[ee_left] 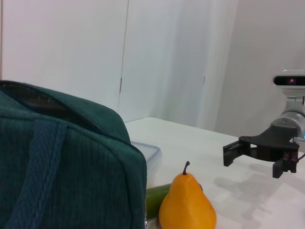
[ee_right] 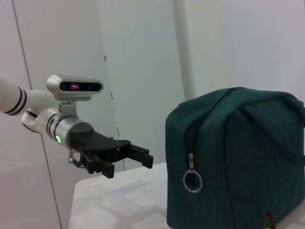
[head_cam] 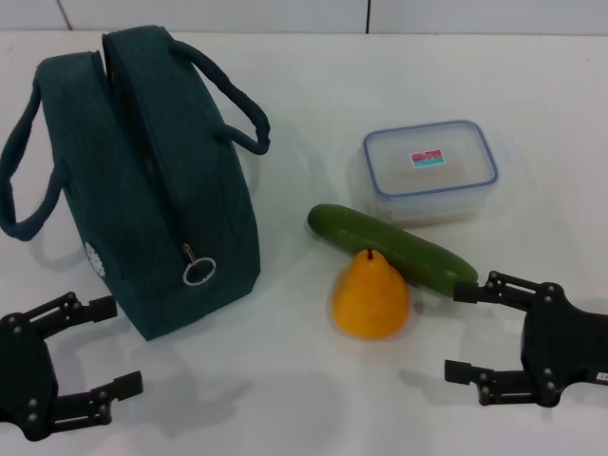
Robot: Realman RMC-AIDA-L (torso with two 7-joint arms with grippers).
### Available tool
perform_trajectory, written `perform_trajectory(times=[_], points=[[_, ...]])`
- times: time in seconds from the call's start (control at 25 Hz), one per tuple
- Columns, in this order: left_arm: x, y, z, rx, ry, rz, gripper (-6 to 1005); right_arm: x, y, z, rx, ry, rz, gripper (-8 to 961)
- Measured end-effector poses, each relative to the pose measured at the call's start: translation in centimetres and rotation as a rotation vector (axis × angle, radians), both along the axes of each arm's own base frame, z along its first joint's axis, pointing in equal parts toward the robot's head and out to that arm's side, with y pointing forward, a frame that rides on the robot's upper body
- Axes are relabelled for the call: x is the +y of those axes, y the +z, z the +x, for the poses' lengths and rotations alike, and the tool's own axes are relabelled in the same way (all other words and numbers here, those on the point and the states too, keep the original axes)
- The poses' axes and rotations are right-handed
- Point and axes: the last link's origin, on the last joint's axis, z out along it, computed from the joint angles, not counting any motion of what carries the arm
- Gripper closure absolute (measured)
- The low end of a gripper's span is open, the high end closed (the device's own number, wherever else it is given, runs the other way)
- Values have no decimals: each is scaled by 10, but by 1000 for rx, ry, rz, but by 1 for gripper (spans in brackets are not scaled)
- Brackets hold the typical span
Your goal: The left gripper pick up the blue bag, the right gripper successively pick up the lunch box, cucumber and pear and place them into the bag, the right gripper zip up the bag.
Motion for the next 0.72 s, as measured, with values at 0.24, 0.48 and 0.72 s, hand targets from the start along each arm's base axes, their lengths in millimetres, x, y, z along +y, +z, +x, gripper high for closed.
perform_trajectory(times=[0.24,0.48,0.72], points=[[0,0,0,0,1,-1,113,0,0,0,0,1,-3,80],[-1,1,0,-14,24,-5,114,0,0,0,0,2,-3,81],[9,28,-8,-160,299,-61,114,0,0,0,2,2,-2,81]])
